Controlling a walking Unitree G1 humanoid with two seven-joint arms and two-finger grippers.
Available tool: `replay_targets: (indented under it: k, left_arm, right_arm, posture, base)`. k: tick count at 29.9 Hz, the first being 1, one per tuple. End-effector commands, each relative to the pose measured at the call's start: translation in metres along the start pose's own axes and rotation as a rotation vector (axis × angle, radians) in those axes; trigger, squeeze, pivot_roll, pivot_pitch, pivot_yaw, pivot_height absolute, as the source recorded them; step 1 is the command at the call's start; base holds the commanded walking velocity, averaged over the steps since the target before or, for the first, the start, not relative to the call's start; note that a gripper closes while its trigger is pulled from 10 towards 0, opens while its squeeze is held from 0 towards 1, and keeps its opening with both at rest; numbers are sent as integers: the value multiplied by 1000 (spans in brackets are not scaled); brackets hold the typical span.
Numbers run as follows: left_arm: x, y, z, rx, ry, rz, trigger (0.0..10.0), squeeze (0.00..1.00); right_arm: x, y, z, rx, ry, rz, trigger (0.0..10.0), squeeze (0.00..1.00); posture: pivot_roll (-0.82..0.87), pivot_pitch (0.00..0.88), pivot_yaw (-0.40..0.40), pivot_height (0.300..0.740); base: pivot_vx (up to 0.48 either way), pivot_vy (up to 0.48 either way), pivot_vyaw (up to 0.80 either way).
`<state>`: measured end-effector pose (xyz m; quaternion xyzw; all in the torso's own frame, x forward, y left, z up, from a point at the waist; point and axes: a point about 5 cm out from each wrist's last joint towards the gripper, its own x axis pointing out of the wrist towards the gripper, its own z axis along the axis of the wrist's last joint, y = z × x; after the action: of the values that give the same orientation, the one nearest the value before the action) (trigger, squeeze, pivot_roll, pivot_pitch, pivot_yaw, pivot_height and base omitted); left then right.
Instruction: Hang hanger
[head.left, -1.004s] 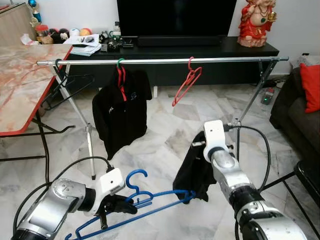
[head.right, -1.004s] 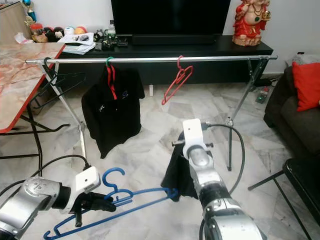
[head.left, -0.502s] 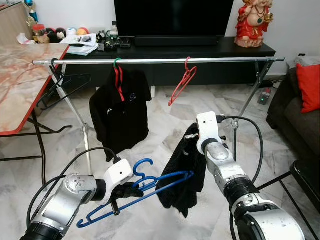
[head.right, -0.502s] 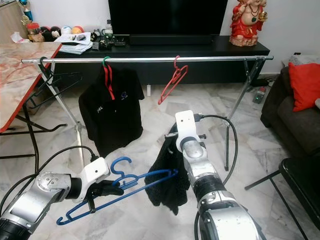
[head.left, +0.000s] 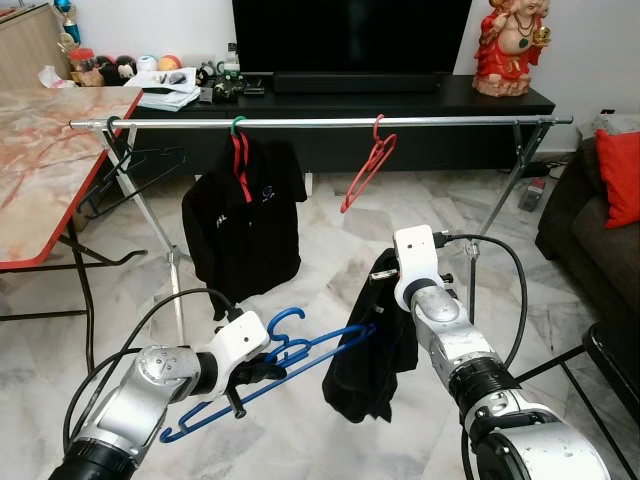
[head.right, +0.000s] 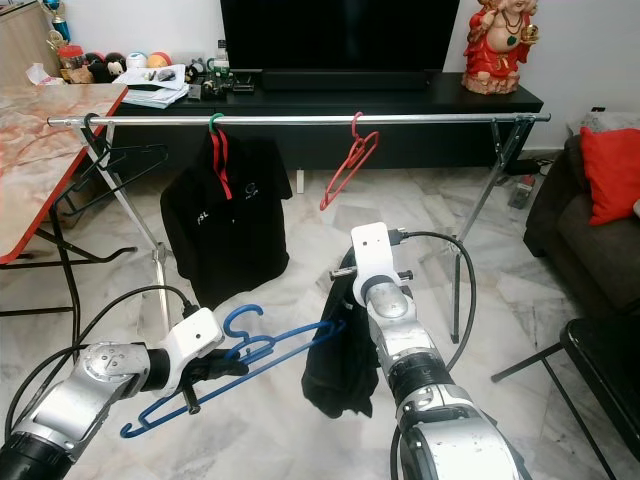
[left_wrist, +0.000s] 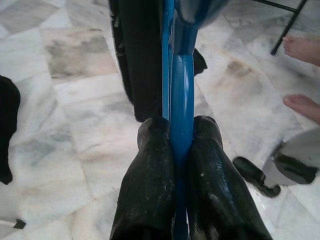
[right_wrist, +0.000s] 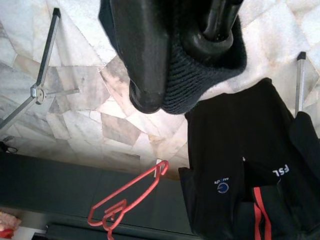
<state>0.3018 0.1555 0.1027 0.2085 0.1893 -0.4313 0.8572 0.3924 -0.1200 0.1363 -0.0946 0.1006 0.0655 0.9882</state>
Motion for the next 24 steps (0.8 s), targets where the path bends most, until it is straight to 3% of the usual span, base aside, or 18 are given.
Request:
replay_targets:
  k: [1, 13, 24]
  left_arm:
    - [0, 7, 5, -17, -32, 51, 10000, 0]
    - [6, 0, 11, -52, -97, 12, 10000, 0]
    - [10, 12, 23, -47, -171, 140, 10000, 0]
  right_arm:
    - [0, 1, 10, 5, -38, 6, 10000, 0]
    - [-1, 4, 3, -9, -13, 53, 10000, 0]
    - [-3, 8, 2, -34, -15, 112, 10000, 0]
  posture:
    - [20, 20, -25, 740]
    - [22, 24, -28, 740]
    - [18, 24, -26, 740]
  base:
    - [0, 0, 0]
    - [0, 0, 0]
    - [0, 0, 0]
